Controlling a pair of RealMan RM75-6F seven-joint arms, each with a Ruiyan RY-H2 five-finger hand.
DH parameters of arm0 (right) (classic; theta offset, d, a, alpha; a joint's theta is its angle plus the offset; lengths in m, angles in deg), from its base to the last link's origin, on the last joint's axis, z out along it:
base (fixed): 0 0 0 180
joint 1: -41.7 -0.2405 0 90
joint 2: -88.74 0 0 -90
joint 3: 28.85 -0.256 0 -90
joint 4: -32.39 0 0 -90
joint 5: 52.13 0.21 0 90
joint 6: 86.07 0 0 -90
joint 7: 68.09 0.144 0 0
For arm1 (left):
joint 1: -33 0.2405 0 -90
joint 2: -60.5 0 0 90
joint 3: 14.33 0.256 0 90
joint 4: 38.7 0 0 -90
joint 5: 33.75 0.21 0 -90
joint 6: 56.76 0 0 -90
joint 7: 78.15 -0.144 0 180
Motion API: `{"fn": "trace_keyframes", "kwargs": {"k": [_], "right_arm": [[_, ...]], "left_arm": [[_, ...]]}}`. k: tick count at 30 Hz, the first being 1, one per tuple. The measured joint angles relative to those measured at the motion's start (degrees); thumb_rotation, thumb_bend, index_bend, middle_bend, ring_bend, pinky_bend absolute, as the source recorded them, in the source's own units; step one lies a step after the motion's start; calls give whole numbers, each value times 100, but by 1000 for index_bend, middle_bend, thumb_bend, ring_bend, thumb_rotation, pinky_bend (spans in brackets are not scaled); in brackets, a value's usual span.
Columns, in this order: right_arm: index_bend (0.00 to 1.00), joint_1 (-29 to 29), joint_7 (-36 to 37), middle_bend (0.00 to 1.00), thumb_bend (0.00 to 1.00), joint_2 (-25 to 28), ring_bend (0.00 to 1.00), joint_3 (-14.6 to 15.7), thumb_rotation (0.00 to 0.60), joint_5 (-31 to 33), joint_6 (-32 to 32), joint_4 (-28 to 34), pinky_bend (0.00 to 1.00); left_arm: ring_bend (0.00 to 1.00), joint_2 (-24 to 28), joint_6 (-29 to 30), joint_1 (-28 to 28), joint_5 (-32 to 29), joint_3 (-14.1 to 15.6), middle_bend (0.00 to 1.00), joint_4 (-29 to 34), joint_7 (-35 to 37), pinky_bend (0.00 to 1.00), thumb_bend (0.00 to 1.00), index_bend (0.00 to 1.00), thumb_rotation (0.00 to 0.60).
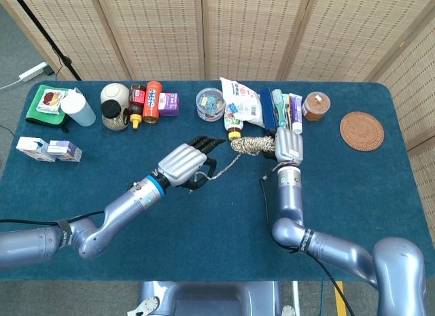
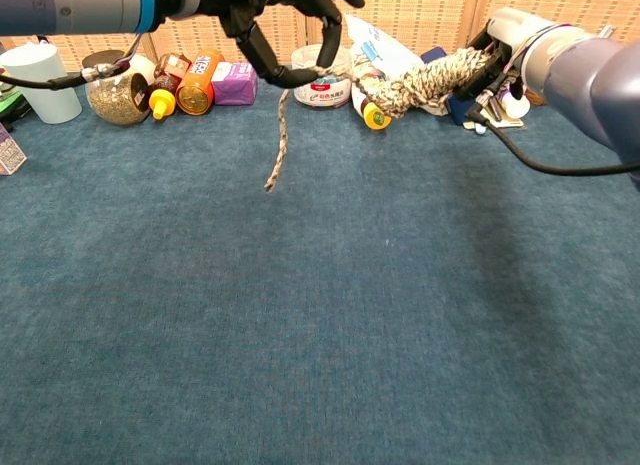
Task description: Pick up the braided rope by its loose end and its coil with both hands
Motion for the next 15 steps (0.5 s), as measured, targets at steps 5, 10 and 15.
{"fn": "trace_keyframes", "kwargs": {"k": [5, 10, 15], "right_arm": [[680, 64, -40, 642, 642, -20, 541, 88, 600, -124, 74, 133, 769], [682, 179, -36, 642, 641, 118, 541, 228, 600, -302, 269, 488, 769], [683, 299, -5, 642, 642, 326, 542, 368, 600, -493, 468, 876, 769]], "left_arm": [[0, -63, 100, -145, -287, -208, 0, 84, -38, 0, 490, 620, 600], [0, -182, 198, -290, -627, -398, 0, 3, -58, 0, 490, 620, 600], [0, -331, 284, -416, -1031, -635, 0, -175, 57, 0, 488, 620, 600]]}}
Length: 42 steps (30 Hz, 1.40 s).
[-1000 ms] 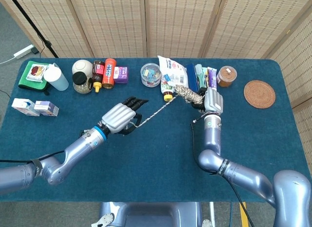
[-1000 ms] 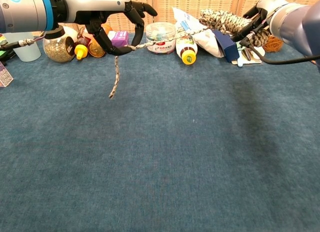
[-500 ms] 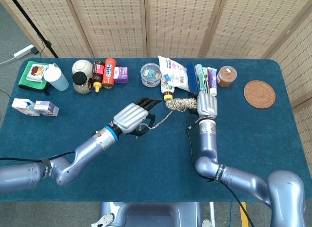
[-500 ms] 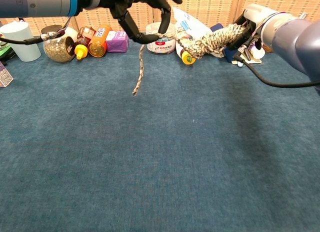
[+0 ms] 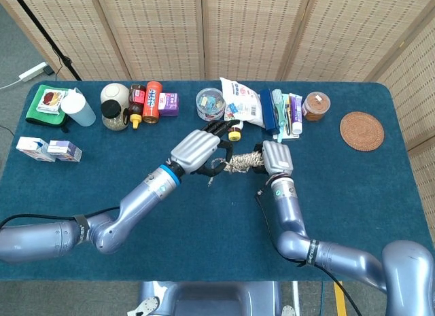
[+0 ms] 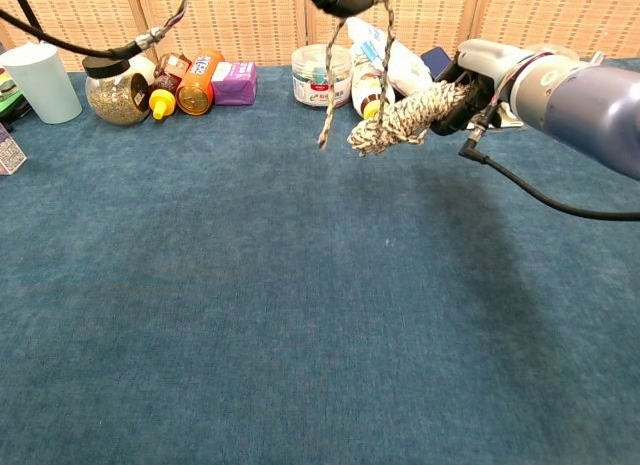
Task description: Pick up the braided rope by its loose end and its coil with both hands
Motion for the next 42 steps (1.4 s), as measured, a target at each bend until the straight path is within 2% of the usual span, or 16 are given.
{"fn": "trace_keyframes", "kwargs": {"k": [6, 11, 17, 22, 26, 31, 36, 42], "right_arm": [[686, 103, 155, 642, 642, 294, 542, 97, 600, -159, 440, 432, 769], [685, 183, 466, 642, 643, 681, 542, 141, 600, -264, 1108, 877, 768], [686, 315, 1212, 642, 642, 1222, 542, 79, 600, -534, 2097, 1374, 768], [686, 559, 2156, 642, 642, 1483, 541, -159, 600, -1311, 2648, 1623, 764], [686, 758, 2904, 642, 643, 1584, 541, -398, 600, -1944, 2829, 1743, 764], [686, 916, 3594, 642, 643, 1690, 541, -645, 600, -2406, 2897, 1850, 764], [686, 941, 3902, 642, 642, 1761, 541, -736, 600, -2529, 2868, 1887, 764], [685, 901, 4129, 642, 643, 1827, 541, -741, 600, -2592, 2756, 1903, 764]], "left_arm": [[0, -179, 83, -160, -494, -247, 0, -370, 145, 0, 485, 620, 600], [0, -354, 142, -282, -771, -342, 0, -739, 179, 0, 486, 620, 600], [0, -564, 145, -362, -1027, -300, 0, -1206, 142, 0, 485, 620, 600], [0, -820, 37, -395, -1221, -102, 0, -1693, 49, 0, 485, 620, 600], [0, -1029, -70, -385, -1249, 85, 0, -1973, -10, 0, 485, 620, 600], [0, -1141, -138, -337, -1171, 190, 0, -2142, -40, 0, 484, 620, 600], [0, -1186, -187, -275, -1119, 273, 0, -2243, -60, 0, 485, 614, 600], [0, -1231, -261, -189, -1067, 290, 0, -2306, 13, 0, 485, 544, 600]]}}
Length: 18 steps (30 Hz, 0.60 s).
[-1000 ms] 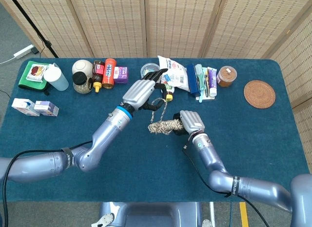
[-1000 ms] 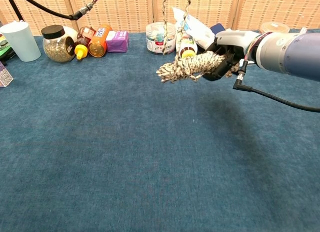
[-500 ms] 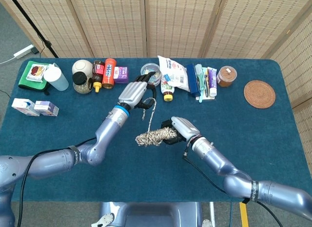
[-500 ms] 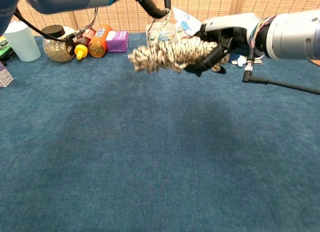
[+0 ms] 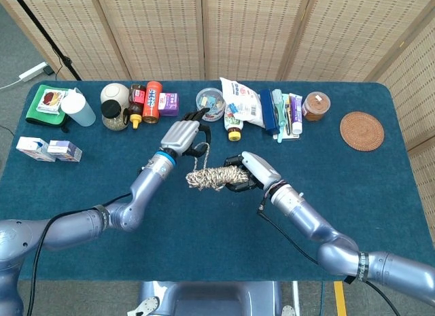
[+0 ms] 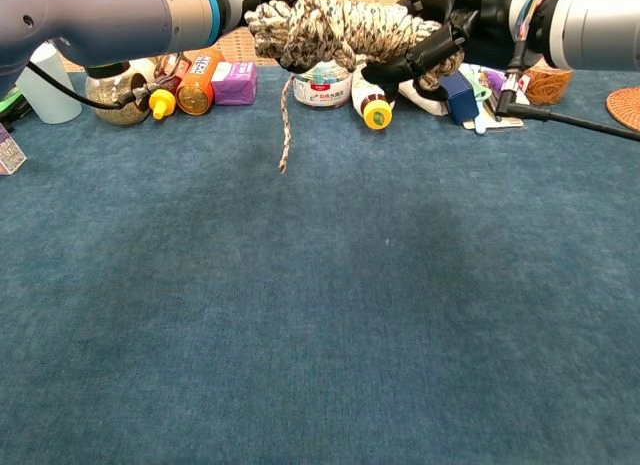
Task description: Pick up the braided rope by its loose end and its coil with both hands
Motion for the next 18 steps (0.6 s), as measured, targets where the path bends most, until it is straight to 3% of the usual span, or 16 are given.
{"fn": "trace_keyframes", "kwargs": {"k": [2, 4, 6, 8, 13, 18], "right_arm": [[685, -27, 54, 642, 643, 25, 541, 28, 600, 2, -37, -2, 764], [685, -39, 81, 642, 643, 47, 541, 43, 600, 0, -84, 4, 764], [685, -48, 102, 642, 643, 75, 541, 60, 600, 4, -135, 14, 764], [685, -61, 118, 642, 643, 114, 541, 84, 600, 19, -194, 27, 764], [685, -79, 136, 642, 643, 233, 541, 173, 600, 68, -332, 94, 764], [685, -91, 154, 642, 643, 342, 541, 247, 600, 149, -444, 145, 764]], "left_arm": [[0, 6, 6, 20, 17, 5, 0, 21, -9, 0, 483, 496, 600], [0, 25, 34, 33, 26, 7, 0, 68, -38, 0, 476, 357, 600], [0, 57, 55, 42, 20, 12, 0, 134, -83, 0, 460, 116, 600], [0, 121, 65, 51, -26, 33, 0, 245, -172, 0, 447, 11, 600], [0, 413, 128, 77, -230, 127, 0, 656, -490, 0, 405, 0, 600], [0, 824, 169, 100, -375, 254, 0, 1112, -802, 0, 252, 0, 600]]}}
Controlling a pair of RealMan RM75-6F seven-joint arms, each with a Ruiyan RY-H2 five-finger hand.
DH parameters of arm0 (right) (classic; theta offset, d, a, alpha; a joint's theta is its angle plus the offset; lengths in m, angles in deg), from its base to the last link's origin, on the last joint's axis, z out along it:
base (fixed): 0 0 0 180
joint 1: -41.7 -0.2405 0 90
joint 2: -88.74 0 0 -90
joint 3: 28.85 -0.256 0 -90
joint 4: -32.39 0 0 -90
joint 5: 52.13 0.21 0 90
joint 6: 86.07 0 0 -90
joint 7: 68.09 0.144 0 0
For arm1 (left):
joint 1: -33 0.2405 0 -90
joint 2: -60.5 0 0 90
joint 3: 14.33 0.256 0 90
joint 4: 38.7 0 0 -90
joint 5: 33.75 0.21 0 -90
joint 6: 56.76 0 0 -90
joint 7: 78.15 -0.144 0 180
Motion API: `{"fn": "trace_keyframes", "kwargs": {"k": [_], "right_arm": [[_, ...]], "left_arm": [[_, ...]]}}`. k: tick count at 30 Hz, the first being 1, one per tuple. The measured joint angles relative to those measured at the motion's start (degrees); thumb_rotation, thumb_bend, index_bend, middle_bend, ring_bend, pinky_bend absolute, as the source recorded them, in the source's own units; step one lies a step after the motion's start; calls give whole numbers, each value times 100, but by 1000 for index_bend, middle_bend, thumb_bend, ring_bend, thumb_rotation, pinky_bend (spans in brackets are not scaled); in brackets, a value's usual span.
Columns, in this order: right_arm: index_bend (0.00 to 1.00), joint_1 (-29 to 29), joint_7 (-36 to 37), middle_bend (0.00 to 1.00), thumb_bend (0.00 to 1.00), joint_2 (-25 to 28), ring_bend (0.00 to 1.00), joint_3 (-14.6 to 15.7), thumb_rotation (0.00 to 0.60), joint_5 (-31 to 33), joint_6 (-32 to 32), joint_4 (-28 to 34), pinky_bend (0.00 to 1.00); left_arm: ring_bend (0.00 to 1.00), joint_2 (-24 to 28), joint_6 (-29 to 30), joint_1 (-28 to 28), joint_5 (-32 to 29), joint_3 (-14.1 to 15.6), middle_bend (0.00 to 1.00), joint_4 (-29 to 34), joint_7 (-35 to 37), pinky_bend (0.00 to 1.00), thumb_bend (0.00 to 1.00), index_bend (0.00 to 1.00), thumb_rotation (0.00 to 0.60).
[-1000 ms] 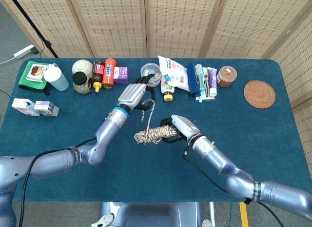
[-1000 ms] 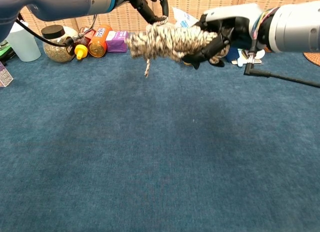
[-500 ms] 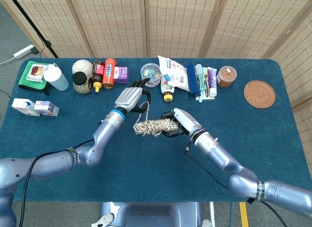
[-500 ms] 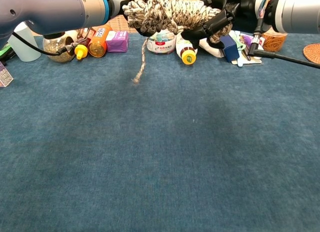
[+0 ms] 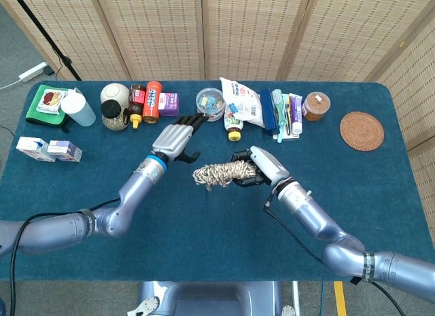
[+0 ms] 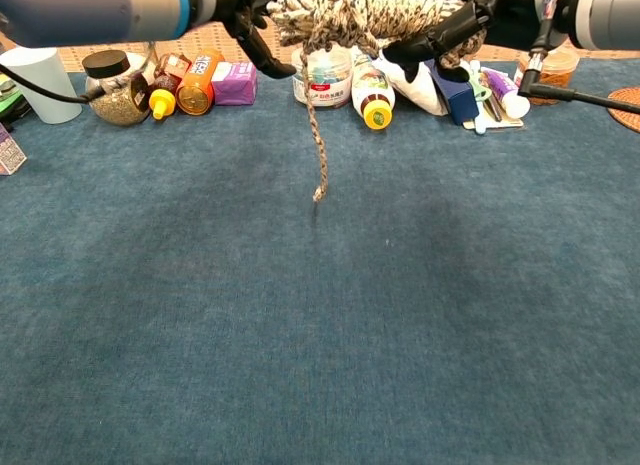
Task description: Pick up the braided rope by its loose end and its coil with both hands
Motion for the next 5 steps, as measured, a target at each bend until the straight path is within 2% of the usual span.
{"fn": "trace_keyframes", "kwargs": {"k": [5], "right_arm": [[685, -10, -40, 642, 643, 102, 541, 86, 600, 87, -128, 20, 764]], "left_arm": [[0, 669, 361, 70, -75, 214, 0, 803, -535, 0, 240, 0, 600]]}}
